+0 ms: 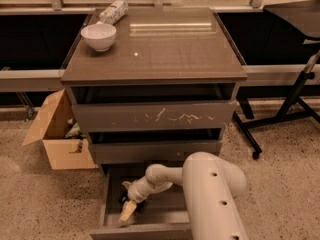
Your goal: Pick rxbar chocolate from bottom drawer and place on counter
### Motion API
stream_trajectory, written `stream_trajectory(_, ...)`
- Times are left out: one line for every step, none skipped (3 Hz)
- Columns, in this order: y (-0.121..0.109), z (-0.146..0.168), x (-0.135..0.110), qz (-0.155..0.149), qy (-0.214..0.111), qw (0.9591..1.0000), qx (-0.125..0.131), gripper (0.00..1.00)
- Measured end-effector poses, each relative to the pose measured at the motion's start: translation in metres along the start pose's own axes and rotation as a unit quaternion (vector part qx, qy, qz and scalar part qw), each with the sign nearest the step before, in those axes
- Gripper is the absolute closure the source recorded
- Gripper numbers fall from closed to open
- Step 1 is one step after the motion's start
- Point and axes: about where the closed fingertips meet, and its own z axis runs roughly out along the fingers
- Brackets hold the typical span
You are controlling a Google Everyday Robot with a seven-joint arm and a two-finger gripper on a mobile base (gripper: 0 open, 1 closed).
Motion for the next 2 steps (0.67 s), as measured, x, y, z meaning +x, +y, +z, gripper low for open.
stream_trajectory(-0.001,0.027,0.024,0.016,0.006,0.9998,0.004,0.00)
stream_trajectory(-0.005,0.024,0.046,0.031,0.020,0.9988,0.031,0.00)
